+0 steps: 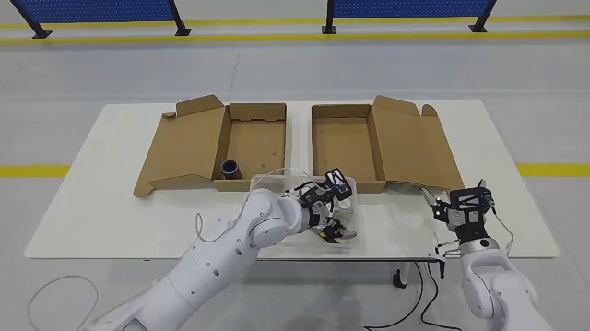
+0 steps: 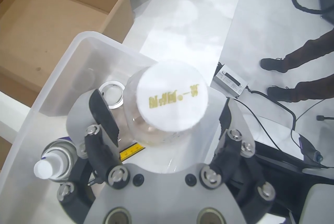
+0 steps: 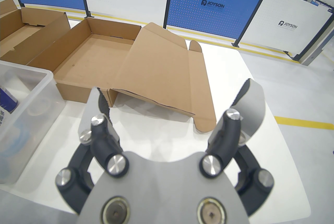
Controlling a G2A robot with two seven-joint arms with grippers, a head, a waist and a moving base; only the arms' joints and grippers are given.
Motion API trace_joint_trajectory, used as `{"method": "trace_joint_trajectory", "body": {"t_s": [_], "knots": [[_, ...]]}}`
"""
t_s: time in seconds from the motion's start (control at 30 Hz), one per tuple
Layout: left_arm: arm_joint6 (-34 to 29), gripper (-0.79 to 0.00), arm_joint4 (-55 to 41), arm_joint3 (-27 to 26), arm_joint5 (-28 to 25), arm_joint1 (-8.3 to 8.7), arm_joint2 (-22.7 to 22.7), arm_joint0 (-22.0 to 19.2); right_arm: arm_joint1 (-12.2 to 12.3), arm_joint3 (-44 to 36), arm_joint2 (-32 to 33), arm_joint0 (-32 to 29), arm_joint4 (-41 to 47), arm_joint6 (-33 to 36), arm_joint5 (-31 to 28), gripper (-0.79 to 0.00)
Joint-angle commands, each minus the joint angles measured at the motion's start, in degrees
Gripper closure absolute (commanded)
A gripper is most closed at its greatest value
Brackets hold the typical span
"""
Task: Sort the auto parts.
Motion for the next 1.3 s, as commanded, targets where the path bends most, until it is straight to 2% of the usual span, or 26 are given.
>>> {"method": "trace_joint_trajectory", "body": {"t_s": [0.0,0.07,0.1,0.13,0.2,0.23,0.33,0.37,0.9,1.27], "knots": [[0.0,-0.686,0.0,0.4,0.1,-0.10,0.1,-0.1,0.0,0.0,0.0,0.0,0.0,0.0,0.0,-0.785],[0.0,-0.646,-0.1,0.7,0.2,-0.21,0.1,-0.3,0.0,0.0,0.0,0.0,0.0,0.0,0.0,-0.785],[0.0,-0.434,0.0,0.9,0.2,-0.26,0.1,-0.3,0.0,0.0,0.0,0.0,0.0,0.0,0.0,-0.785],[-0.1,-0.369,0.0,1.0,0.2,-0.30,0.1,-0.4,0.0,0.0,0.0,0.0,0.0,0.0,0.0,-0.785],[0.0,-0.342,0.1,1.1,0.3,-0.37,0.1,-0.4,0.0,0.0,0.0,0.0,0.0,0.0,0.0,-0.785],[0.0,-0.299,0.2,1.2,0.3,-0.40,0.1,-0.4,0.0,0.0,0.0,0.0,0.0,0.0,0.0,-0.785],[-0.2,-0.055,-0.3,1.5,0.1,-0.47,-0.1,-0.4,0.0,0.0,0.0,0.0,0.0,0.0,0.0,-0.785],[-0.3,0.000,-0.3,1.6,0.1,-0.47,-0.2,-0.4,0.0,0.0,0.0,0.0,0.0,0.0,0.0,-0.785],[1.1,0.000,2.7,-0.3,-0.6,-0.17,-1.7,0.4,0.0,0.0,0.0,0.0,0.0,0.0,0.0,-0.785],[1.9,0.000,4.1,-5.6,-3.5,1.27,-5.9,2.9,0.0,0.0,0.0,0.0,0.0,0.0,0.0,-0.785]]}}
